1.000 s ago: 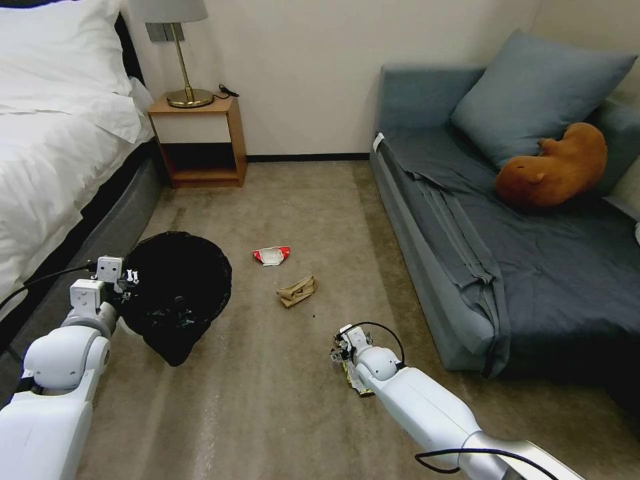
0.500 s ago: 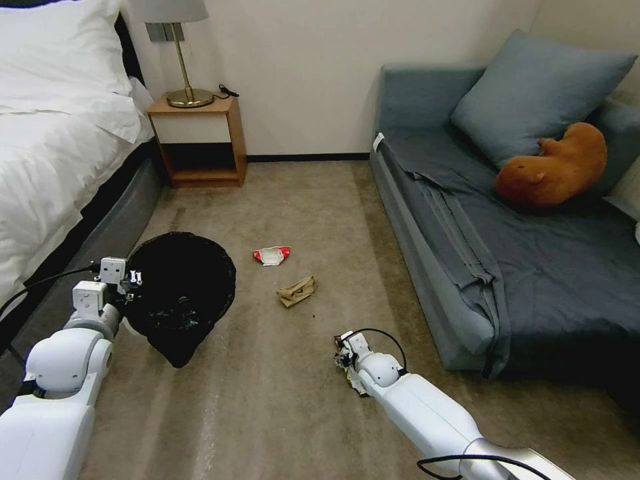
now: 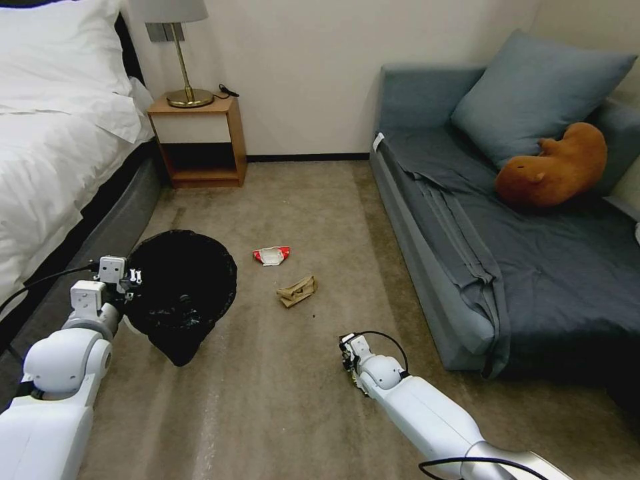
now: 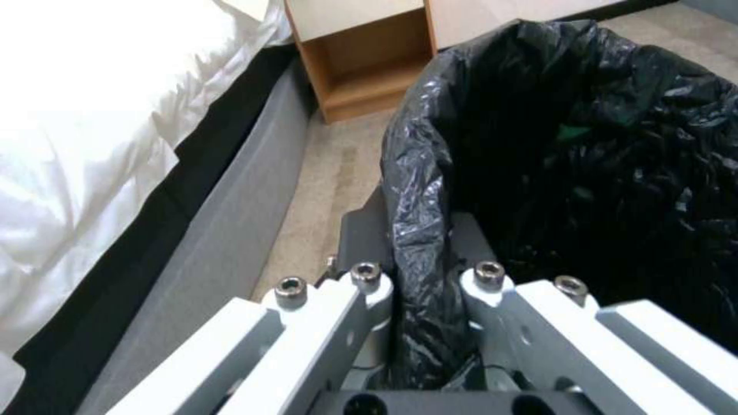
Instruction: Pick up the trash bin, then pick up the garbage on the floor and place it into the trash bin.
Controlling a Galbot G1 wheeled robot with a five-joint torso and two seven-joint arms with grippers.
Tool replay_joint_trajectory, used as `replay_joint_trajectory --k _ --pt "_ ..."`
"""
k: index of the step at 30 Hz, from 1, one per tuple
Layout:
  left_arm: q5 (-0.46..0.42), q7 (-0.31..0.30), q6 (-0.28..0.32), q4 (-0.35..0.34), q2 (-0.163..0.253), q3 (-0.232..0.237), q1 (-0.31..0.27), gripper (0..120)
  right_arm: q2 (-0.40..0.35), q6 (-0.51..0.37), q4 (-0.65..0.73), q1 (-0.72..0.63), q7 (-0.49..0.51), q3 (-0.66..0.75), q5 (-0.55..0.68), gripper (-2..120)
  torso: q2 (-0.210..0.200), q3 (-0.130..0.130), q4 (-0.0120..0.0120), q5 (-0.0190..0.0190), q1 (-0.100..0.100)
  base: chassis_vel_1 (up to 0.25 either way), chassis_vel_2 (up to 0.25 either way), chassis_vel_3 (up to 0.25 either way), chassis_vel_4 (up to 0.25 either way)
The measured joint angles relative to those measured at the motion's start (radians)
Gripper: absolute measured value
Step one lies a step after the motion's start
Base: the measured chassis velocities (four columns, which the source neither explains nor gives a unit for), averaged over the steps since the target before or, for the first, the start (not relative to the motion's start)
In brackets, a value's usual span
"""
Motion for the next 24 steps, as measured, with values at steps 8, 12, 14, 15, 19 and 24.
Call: replay_joint_trajectory --k 8,12,14,15,19,24 --pt "-0.008 0.0 0.0 -0.012 0.003 -0.004 0.006 4 -0.003 -0.006 0.007 -0.01 -0.001 0.008 -0.006 0 0.0 0.0 0.0 0.0 0.0 0.0 0.0 0.0 0.0" --pt "-0.009 0.0 0.0 -0.016 0.003 -0.006 0.01 4 -0.004 -0.007 0.007 -0.012 -0.002 0.013 -0.008 0 0.0 0.0 -0.0001 0.0 0.0 0.0 0.0 0.0 0.0" --pt "-0.009 0.0 0.0 -0.016 0.003 -0.007 0.011 4 -0.005 -0.007 0.008 -0.013 -0.002 0.015 -0.01 0 0.0 0.0 0.0 0.0 0.0 0.0 0.0 0.0 0.0" --pt "-0.009 0.0 0.0 -0.016 0.003 -0.007 0.012 4 -0.005 -0.006 0.009 -0.015 -0.002 0.017 -0.011 0 0.0 0.0 -0.0001 0.0 0.0 0.0 0.0 0.0 0.0" --pt "-0.009 0.0 -0.003 -0.016 0.002 -0.008 0.014 4 -0.01 -0.003 0.022 -0.022 -0.002 0.02 -0.011 0 0.0 0.0 0.0 0.0 0.0 0.0 0.0 0.0 0.0" --pt "-0.009 0.001 -0.007 -0.016 0.0 -0.009 0.018 4 -0.022 0.0 0.054 -0.028 0.0 0.025 -0.005 0 0.0 0.0 -0.0001 0.0 0.0 0.0 0.0 0.0 0.0"
